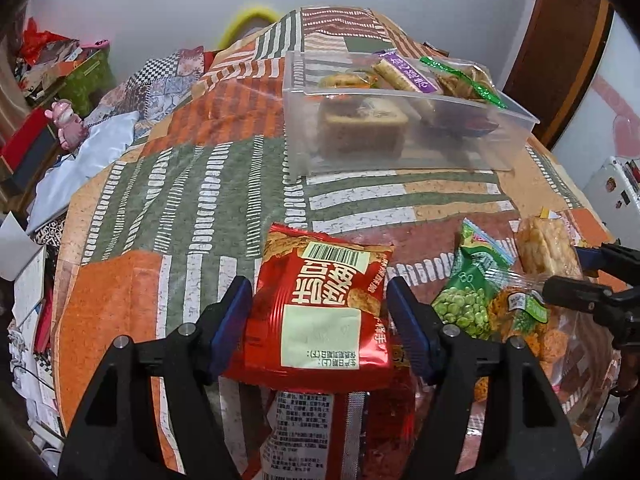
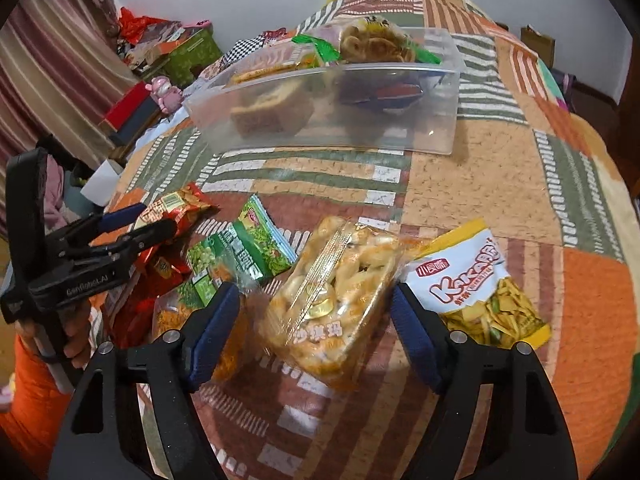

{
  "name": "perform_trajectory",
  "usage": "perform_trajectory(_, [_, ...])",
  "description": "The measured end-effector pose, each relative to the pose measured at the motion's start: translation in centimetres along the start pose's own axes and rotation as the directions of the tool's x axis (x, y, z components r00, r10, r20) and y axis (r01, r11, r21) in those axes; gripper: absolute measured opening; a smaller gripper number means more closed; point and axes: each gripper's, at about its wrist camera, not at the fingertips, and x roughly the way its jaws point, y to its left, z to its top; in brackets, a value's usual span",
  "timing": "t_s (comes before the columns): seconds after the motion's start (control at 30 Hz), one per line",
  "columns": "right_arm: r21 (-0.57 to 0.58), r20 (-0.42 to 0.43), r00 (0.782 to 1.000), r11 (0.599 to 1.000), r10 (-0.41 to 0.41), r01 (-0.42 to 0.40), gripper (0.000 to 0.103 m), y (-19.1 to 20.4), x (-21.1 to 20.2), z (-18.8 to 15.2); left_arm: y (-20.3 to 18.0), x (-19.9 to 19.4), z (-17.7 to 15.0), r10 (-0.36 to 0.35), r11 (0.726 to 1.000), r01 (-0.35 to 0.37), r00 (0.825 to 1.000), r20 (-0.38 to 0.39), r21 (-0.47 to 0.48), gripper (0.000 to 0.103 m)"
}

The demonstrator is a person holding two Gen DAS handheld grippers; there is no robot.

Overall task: Organize snacks
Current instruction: 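Grasp the red snack bag with the left tool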

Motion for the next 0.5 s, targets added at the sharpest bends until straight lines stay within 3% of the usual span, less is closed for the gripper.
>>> perform_trajectory(0.3, [0.021,0.018,0.999,0.999,0.029,-0.029,0.058,-0.5,0.2,0.2,0.9,1.0,-0.2,-0.028,0.999,0.027,0.999,-0.016,-0.036,0.076])
perform_trajectory(0.5, [0.023,0.031,0.998,0.998,0.052,-0.052,0.050,-0.4,0.1,0.3,-0.2,1.7,-1.0,-0.009,1.000,0.010,1.000,-0.026,0.022,0.077])
